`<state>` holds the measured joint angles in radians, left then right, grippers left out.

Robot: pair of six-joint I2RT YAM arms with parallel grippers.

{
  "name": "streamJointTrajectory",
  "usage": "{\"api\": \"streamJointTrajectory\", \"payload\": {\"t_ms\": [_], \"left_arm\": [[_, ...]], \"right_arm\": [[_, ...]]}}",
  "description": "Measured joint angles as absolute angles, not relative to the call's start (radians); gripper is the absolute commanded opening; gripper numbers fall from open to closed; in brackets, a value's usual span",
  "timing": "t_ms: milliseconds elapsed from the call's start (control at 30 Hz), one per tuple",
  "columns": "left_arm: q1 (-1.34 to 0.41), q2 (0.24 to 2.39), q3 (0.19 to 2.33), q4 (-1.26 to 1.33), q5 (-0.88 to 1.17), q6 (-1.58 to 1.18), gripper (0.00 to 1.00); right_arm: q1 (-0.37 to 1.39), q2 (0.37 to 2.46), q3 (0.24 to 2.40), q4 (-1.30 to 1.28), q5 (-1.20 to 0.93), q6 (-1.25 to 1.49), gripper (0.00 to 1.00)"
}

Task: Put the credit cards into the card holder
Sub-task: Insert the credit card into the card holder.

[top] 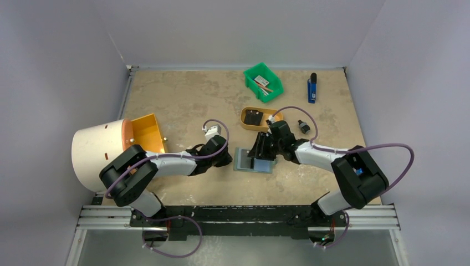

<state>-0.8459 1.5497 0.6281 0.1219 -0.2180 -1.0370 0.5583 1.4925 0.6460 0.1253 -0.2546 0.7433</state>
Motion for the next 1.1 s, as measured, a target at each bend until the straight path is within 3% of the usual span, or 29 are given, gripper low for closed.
{"api": "streamJointTrajectory", "payload": {"t_ms": [1100], "left_arm": [[-0.846, 1.550, 0.628, 0.123, -0.218, -1.029, 0.03]], "right_arm": [[0.589, 1.551, 0.676, 0.179, -0.336, 0.748, 0.48]]}}
